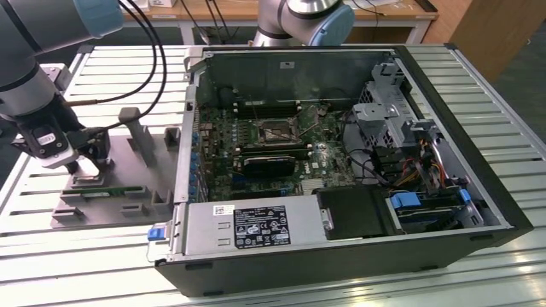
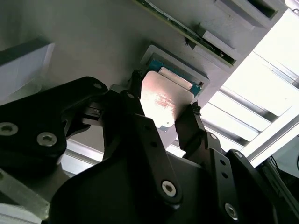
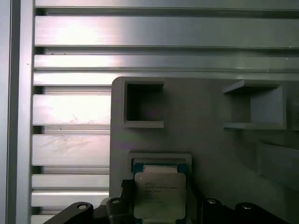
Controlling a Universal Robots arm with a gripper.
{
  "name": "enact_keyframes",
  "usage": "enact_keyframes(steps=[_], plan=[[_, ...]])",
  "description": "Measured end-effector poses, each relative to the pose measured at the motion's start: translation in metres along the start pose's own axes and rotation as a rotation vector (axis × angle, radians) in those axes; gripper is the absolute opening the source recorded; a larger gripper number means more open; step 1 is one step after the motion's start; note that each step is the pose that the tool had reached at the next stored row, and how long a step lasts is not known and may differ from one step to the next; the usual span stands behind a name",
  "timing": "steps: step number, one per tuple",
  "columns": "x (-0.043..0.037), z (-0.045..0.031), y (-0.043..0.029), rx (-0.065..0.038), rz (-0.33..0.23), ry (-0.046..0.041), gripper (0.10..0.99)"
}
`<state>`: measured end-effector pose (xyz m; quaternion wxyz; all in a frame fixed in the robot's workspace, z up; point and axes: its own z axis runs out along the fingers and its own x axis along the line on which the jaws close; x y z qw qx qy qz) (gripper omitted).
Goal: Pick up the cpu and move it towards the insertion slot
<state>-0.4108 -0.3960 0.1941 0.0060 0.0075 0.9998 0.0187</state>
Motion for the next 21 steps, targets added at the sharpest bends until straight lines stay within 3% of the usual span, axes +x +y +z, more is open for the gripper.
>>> enact_keyframes(steps=[11, 14, 15, 21], plan=[[0.0001, 0.0037, -0.0001, 0.0, 0.0, 0.0, 0.537], [0.0001, 0.0038, -0.0001, 0.0, 0.0, 0.0, 0.549], [0.0001, 0.0038, -0.0001, 0.0, 0.0, 0.0, 0.612], [0.0001, 0.0066, -0.0002, 0.0, 0.0, 0.0, 0.612]])
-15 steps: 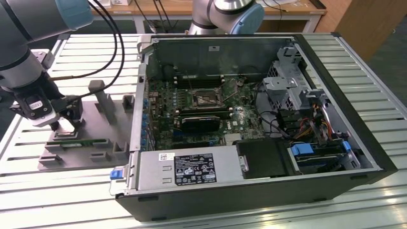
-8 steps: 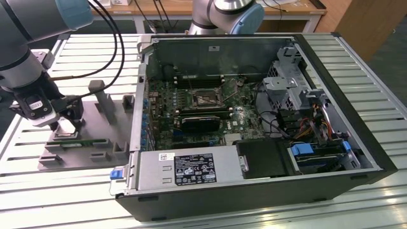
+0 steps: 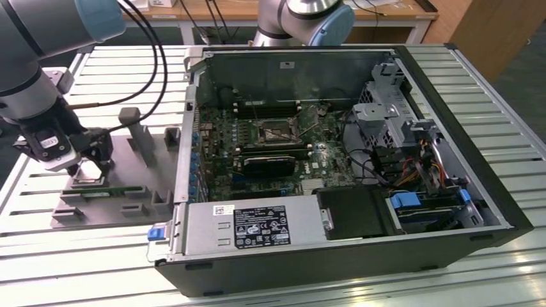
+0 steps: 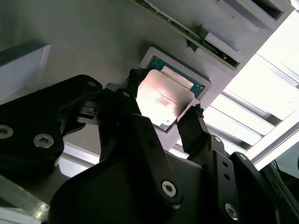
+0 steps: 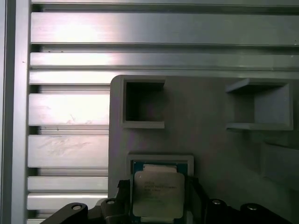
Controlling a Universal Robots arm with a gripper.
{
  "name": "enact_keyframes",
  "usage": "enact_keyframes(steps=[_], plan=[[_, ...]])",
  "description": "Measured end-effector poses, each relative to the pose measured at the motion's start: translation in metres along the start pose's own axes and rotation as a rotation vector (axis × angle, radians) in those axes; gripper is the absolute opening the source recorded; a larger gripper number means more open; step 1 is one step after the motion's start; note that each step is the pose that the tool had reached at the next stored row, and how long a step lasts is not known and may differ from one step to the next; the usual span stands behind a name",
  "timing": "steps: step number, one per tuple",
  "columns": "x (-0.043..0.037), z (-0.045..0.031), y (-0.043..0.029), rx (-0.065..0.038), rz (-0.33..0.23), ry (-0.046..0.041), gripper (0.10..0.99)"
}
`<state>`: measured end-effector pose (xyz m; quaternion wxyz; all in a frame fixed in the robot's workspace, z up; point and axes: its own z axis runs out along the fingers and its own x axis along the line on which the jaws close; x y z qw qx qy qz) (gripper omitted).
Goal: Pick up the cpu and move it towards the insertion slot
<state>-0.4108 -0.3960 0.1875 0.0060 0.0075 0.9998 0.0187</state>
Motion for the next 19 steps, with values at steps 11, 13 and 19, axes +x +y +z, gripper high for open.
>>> enact_keyframes(steps=[11, 13, 19], plan=[[0.0, 0.0024, -0.0001, 0.0, 0.0, 0.0002, 0.6], [0.0001, 0.0024, -0.0001, 0.0, 0.0, 0.0002, 0.537], [0.0, 0.0018, 0.0, 0.0, 0.0, -0.0006, 0.529]])
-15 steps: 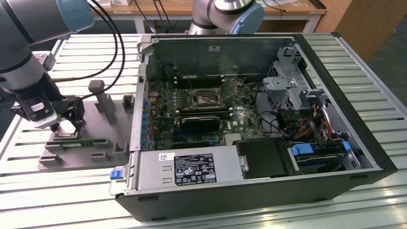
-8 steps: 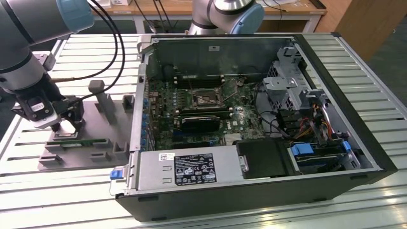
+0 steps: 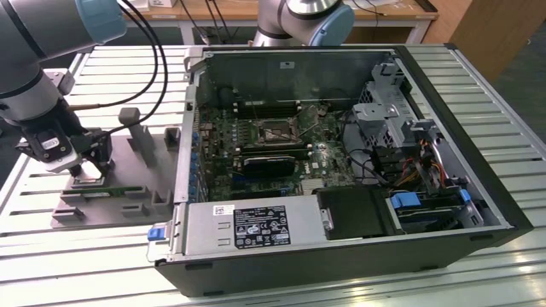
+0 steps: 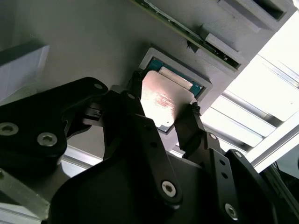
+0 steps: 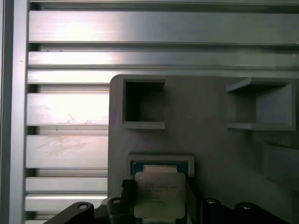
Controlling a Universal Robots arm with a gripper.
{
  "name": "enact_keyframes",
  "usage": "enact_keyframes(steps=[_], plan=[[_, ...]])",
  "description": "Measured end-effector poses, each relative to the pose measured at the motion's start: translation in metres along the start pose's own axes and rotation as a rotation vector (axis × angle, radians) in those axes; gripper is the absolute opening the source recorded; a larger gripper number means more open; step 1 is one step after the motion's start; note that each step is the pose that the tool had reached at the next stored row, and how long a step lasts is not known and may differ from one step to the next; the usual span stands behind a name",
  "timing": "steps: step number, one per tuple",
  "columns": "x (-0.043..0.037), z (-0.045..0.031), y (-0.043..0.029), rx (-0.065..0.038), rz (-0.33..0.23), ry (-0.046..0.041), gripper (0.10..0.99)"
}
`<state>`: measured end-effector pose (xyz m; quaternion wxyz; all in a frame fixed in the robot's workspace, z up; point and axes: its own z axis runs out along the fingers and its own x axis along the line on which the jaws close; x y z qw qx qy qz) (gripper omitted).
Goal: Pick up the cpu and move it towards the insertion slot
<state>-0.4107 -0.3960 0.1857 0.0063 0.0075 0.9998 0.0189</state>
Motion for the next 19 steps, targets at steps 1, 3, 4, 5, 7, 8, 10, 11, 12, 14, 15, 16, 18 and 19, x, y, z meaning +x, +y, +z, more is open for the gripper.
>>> enact_keyframes(steps=[1, 3, 4, 5, 7, 8, 10, 11, 12, 14, 15, 16, 18, 19], plan=[[0.0, -0.0008, 0.0, 0.0, 0.0, -0.0001, 0.529], [0.0, -0.0038, 0.0001, 0.0, 0.0, 0.0005, 0.529], [0.0, -0.0054, 0.0002, 0.0, 0.0, 0.0005, 0.529], [0.0, -0.0072, 0.0002, 0.0, 0.0, 0.0005, 0.529], [-0.0001, -0.0111, 0.0004, 0.0, 0.0, 0.0004, 0.529], [-0.0001, -0.0135, 0.0005, 0.0, 0.0, 0.0005, 0.529], [-0.0002, -0.0181, 0.0007, 0.0, 0.0, 0.0005, 0.529], [-0.0002, -0.0205, 0.0007, 0.0, 0.0, 0.0004, 0.529], [-0.0002, -0.023, 0.0008, 0.0, 0.0, 0.0004, 0.529], [-0.0003, -0.0285, 0.001, 0.0, 0.0, 0.0, 0.529], [-0.0003, -0.0311, 0.0011, 0.0, 0.0, -0.0001, 0.529], [-0.0003, -0.0337, 0.0012, 0.0, 0.0, -0.0003, 0.529], [-0.0005, -0.0397, 0.0015, 0.0, 0.0, -0.001, 0.529], [-0.0005, -0.0428, 0.0016, 0.0, 0.0, -0.0012, 0.529]])
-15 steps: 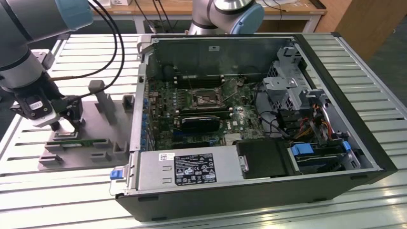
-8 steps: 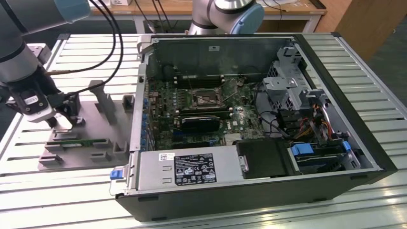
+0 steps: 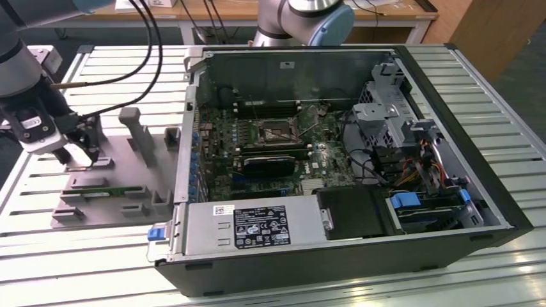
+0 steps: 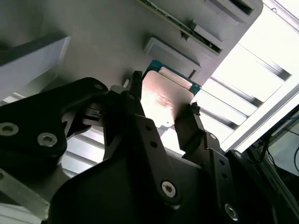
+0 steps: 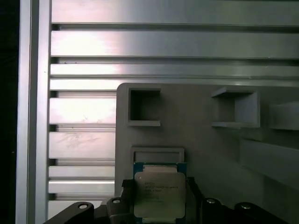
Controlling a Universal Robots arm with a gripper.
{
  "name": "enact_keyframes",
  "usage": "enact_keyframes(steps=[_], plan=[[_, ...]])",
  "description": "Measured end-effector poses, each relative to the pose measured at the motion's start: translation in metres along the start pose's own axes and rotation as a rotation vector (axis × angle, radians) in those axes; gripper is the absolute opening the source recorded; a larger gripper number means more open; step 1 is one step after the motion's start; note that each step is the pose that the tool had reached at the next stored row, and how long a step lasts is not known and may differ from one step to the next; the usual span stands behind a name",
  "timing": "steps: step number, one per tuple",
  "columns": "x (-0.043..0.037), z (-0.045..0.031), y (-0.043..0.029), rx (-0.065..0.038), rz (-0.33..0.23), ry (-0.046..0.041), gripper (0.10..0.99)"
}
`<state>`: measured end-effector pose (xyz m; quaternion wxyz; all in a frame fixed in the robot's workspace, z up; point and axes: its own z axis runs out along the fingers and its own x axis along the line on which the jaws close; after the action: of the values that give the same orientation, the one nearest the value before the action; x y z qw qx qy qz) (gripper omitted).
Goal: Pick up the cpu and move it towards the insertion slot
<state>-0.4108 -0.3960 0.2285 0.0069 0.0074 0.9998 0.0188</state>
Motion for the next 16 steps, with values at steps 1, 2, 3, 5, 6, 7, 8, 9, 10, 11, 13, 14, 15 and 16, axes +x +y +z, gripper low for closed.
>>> enact_keyframes(steps=[1, 2, 3, 5, 6, 7, 8, 9, 10, 11, 13, 14, 15, 16], plan=[[0.0, -0.0032, 0.0001, 0.0, 0.0, -0.0003, 0.529], [-0.0001, -0.0067, 0.0003, 0.0, 0.0, -0.0008, 0.529], [-0.0001, -0.0102, 0.0004, 0.0, 0.0, -0.0012, 0.529], [-0.0002, -0.017, 0.0007, 0.0, 0.0, -0.0019, 0.529], [-0.0002, -0.0196, 0.0008, 0.0, 0.0, -0.0021, 0.529], [-0.0002, -0.0222, 0.0009, 0.0, 0.0, -0.0023, 0.529], [-0.0003, -0.025, 0.001, 0.0, 0.0, -0.0024, 0.529], [-0.0003, -0.0277, 0.0011, 0.0, 0.0, -0.0027, 0.529], [-0.0004, -0.0305, 0.0012, 0.0, 0.0, -0.0032, 0.529], [-0.0004, -0.0335, 0.0013, 0.0, 0.0, -0.0038, 0.529], [-0.0005, -0.0398, 0.0015, 0.0, 0.0, -0.005, 0.529], [-0.0005, -0.0429, 0.0016, 0.0, 0.0, -0.0061, 0.529], [-0.0006, -0.0459, 0.0017, 0.0, 0.0, -0.0069, 0.529], [-0.0006, -0.0484, 0.0018, 0.0, 0.0, -0.0083, 0.529]])
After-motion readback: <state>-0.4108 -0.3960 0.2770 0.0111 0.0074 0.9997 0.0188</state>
